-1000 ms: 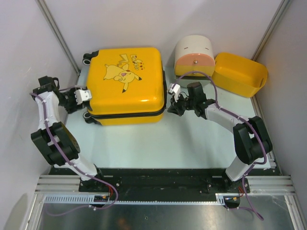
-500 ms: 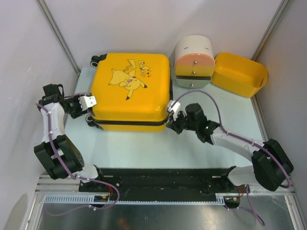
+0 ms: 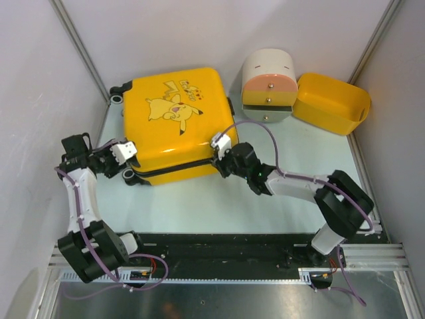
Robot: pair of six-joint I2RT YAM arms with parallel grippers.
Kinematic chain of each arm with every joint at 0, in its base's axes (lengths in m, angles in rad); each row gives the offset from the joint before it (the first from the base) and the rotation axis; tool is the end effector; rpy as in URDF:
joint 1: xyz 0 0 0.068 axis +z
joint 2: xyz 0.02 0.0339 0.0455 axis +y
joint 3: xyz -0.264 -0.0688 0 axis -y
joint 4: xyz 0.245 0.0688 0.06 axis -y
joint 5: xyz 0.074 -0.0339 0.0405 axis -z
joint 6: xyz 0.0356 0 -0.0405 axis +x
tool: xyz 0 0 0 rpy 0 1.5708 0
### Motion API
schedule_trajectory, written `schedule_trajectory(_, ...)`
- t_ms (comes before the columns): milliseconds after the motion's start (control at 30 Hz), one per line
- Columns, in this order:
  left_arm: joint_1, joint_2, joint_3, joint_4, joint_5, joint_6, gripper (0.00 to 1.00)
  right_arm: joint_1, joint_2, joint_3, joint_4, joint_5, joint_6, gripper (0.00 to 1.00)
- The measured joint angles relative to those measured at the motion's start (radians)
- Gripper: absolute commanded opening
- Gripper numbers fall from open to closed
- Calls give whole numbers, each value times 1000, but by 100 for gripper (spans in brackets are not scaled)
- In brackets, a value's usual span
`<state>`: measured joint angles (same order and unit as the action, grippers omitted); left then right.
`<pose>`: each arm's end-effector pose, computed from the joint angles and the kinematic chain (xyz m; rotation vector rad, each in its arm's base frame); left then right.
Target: Open, take out, and arrange the luggage
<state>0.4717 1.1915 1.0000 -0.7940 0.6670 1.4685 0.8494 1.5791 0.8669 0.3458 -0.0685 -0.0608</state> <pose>0.2154 0.0851 0.2860 1.2963 1.8850 0.1200 0.2287 0.2637 0.2236 -0.9129 1.7594 0.5859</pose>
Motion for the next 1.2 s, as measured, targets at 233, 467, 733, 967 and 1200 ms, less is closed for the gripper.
schedule_trajectory(233,11,-94,-53,-42,95,-288,0,-113,237,212,114,-3,-55,0)
schedule_trajectory(467,14,-205,-111,-61,129,-501,0,-37,363,294,228,-45,-59,0)
schedule_trajectory(733,-51,-252,-123,-99,100,-597,0,42,365,292,233,-125,37,0)
schedule_trajectory(967,-202,-216,-109,-89,71,-770,0,133,332,232,255,-124,138,0)
schedule_trajectory(1200,-297,-214,-118,-29,55,-915,0,76,354,285,205,-247,135,0)
